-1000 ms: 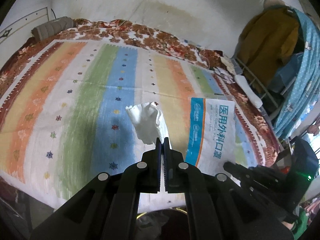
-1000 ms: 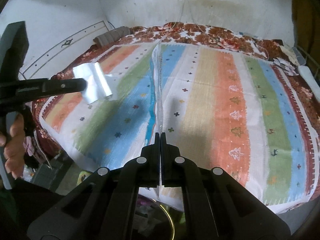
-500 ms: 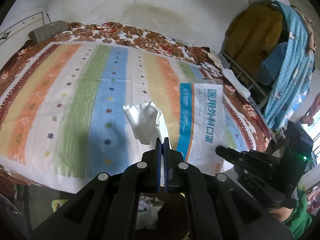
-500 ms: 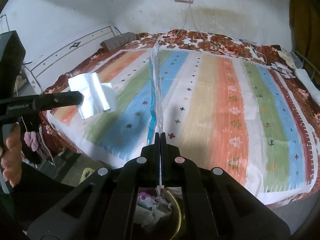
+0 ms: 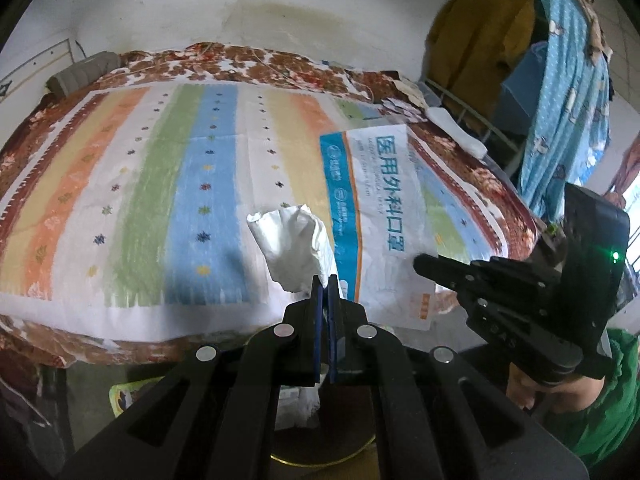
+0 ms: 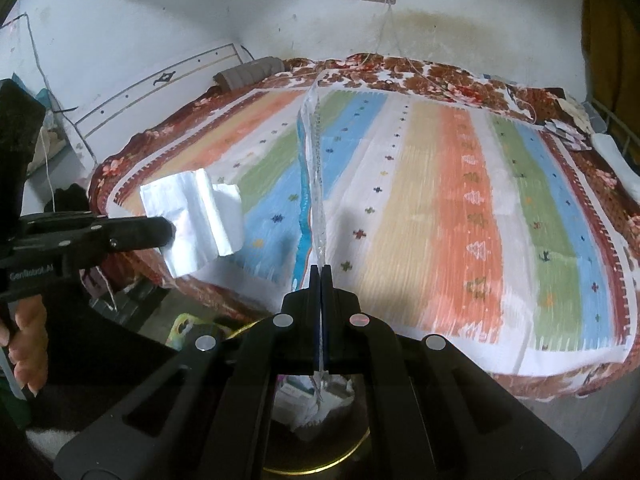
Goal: Collect trash
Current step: 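Lift the tissue with the left tool while the right tool carries the packet to the bin, then open the left tool over the bin while the right tool drops the packet in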
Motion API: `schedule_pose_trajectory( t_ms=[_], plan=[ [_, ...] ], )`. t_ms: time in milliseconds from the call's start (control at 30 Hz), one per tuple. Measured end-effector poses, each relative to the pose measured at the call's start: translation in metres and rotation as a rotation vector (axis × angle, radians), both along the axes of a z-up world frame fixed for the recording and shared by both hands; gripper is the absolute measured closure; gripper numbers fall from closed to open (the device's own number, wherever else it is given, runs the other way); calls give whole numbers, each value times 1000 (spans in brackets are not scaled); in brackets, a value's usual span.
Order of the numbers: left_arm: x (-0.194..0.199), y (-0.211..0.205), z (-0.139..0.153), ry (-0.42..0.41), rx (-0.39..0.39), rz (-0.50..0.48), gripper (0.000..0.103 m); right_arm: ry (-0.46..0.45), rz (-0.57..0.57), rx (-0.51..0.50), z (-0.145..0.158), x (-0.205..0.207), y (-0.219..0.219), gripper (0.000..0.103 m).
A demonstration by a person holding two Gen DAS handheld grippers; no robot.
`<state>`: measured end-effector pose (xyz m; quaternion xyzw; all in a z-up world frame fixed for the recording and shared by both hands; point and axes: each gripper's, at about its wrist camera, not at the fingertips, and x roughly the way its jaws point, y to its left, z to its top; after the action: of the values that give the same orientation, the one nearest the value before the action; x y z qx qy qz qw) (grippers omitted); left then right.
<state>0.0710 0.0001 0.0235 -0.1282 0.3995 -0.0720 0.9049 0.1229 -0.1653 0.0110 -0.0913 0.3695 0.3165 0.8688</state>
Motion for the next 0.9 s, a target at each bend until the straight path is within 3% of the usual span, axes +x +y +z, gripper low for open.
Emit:
schedule_pose_trajectory(
  t_ms=[367, 600, 900],
  plan=[
    [-25, -14, -17, 32, -11, -40, 102, 25, 7, -32, -16, -33, -4, 103],
    [-28, -22, -38, 119, 39, -33, 102, 67, -2, -103, -34, -49, 0, 103],
    [-22, -14, -65, 250, -11, -2, 102, 143, 4, -192, -56, -50, 9, 103]
  ],
)
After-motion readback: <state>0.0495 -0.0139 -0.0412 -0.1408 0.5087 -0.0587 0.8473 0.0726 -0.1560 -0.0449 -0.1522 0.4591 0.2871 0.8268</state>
